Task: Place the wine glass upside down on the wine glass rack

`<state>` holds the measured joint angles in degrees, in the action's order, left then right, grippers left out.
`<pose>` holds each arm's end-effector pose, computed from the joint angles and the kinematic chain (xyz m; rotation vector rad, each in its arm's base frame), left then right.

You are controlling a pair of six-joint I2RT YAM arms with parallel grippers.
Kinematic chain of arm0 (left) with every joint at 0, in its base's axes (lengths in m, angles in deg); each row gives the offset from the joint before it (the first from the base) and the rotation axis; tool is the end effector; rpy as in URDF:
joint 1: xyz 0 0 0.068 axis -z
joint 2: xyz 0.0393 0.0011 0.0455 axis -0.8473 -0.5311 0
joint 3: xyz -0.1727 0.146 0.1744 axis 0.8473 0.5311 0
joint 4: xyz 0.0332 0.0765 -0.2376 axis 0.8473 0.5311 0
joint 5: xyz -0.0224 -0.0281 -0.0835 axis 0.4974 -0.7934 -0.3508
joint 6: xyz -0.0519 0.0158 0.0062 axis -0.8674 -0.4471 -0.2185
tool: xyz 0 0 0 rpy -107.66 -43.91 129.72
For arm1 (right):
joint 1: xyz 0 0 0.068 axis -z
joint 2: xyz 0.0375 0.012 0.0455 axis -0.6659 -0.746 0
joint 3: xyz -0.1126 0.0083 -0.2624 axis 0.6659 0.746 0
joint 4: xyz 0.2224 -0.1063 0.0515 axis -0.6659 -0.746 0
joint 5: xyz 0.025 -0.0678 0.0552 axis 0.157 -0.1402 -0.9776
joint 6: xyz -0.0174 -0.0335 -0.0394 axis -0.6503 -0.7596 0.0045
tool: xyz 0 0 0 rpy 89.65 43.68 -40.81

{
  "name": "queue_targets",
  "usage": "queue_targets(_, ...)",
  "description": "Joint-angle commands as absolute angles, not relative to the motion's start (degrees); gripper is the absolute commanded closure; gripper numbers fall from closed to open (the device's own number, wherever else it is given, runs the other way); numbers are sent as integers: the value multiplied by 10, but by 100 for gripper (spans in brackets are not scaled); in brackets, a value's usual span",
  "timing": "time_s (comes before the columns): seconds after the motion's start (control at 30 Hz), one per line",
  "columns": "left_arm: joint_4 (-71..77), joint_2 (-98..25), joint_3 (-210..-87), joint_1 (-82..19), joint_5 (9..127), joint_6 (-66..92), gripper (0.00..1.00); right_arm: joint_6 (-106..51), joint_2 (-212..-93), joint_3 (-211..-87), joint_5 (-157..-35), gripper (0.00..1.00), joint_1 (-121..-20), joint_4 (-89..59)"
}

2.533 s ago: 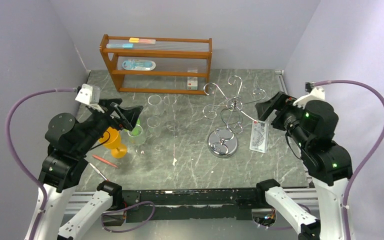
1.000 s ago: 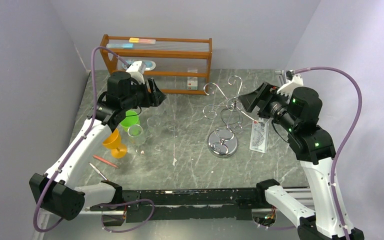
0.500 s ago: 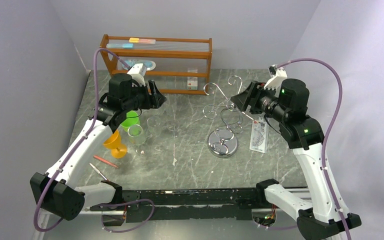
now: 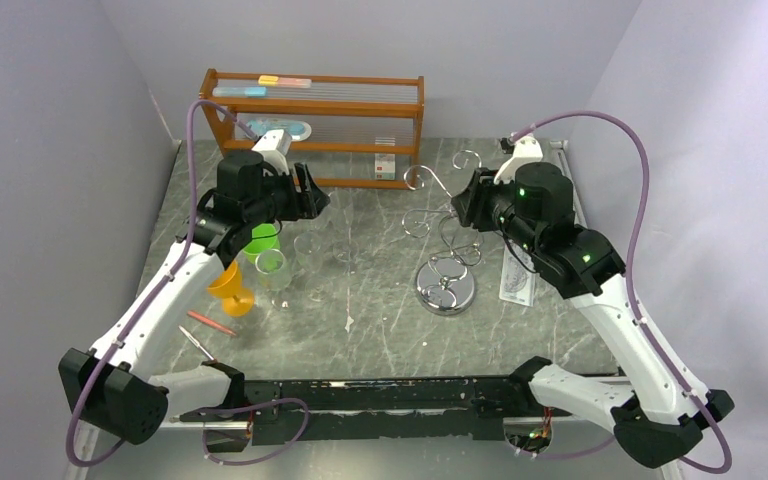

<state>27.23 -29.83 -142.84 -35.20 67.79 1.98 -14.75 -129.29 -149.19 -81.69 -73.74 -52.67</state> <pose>0.2349 -0.1044 0.3752 0.1088 2.0556 -0.6480 0.1566 0.0926 0.4392 -0.1306 1.9533 0.4778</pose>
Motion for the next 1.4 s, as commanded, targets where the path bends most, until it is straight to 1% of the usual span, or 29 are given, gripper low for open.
queue_targets(0.0,270,-285,-1419,-348,694,29,33,-159,-1297,-1491,-732,58,-758,-523)
queue_targets(0.13,270,-286,-1419,-348,695,29,33,-170,-1287,-1470,-703,77,-767,-474)
queue_targets(0.2,268,-287,-1421,-348,693,29,33,-177,-1275,-1457,-698,83,-769,-436)
queue_targets(0.27,265,-288,-1420,-348,688,27,33,-185,-1266,-1449,-700,86,-770,-399)
queue_targets(0.57,255,-292,-1430,-348,678,26,32,-226,-1235,-1398,-762,88,-769,-220)
queue_targets(0.7,250,-295,-1430,-348,677,23,32,-229,-1233,-1372,-767,89,-770,-169)
queue_targets(1.0,242,-305,-1432,-348,669,19,33,-230,-1219,-1294,-778,90,-770,-1)
queue_targets(1.37,244,-304,-1432,-348,672,20,32,-237,-1226,-1265,-772,90,-770,82)
